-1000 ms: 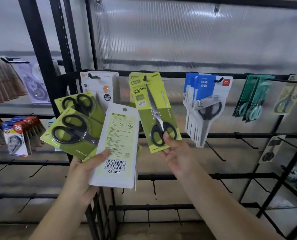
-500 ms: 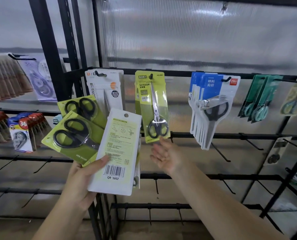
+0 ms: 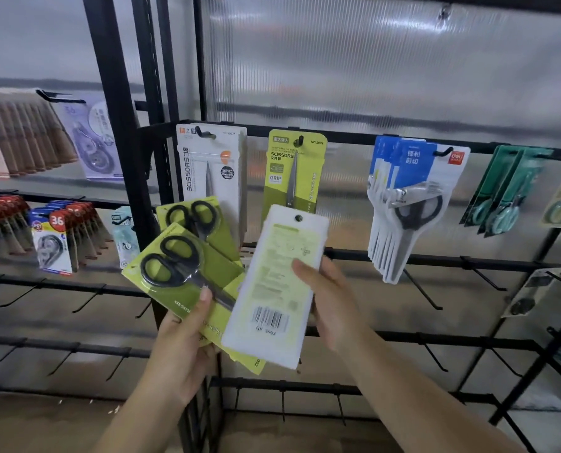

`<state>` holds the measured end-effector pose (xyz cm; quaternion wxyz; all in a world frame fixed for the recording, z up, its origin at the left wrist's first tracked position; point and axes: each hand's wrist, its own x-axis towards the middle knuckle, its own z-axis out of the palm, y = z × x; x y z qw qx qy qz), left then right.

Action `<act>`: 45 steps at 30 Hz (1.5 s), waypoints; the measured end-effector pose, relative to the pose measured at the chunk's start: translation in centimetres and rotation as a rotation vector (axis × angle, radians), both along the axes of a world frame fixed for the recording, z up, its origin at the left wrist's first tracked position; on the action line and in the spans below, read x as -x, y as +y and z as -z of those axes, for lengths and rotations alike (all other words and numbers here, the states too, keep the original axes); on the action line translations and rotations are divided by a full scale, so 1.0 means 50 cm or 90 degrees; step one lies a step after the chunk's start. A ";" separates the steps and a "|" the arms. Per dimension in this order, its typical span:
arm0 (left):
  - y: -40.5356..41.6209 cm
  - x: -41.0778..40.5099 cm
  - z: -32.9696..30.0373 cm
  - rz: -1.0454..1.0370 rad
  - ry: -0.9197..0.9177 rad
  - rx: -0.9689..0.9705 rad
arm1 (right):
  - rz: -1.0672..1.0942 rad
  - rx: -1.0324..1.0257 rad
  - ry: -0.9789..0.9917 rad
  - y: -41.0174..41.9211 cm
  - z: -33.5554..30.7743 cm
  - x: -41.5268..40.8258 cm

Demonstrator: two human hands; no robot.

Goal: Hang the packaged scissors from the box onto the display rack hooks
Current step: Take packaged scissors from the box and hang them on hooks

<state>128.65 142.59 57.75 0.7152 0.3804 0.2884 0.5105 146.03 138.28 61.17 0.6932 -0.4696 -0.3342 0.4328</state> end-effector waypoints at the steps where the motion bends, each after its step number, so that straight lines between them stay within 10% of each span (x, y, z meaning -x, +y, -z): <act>1: 0.000 -0.001 -0.001 -0.014 0.007 -0.005 | 0.040 -0.010 0.014 0.000 -0.008 -0.004; 13: -0.035 -0.054 -0.023 0.008 0.081 -0.171 | 0.152 -0.023 -0.612 0.003 -0.022 0.045; 30: -0.028 -0.034 -0.029 0.096 0.008 -0.109 | -0.223 0.059 -0.550 -0.038 -0.045 -0.008; 45: -0.024 -0.044 -0.041 0.015 0.045 -0.115 | 0.371 0.036 -0.776 0.018 -0.132 0.004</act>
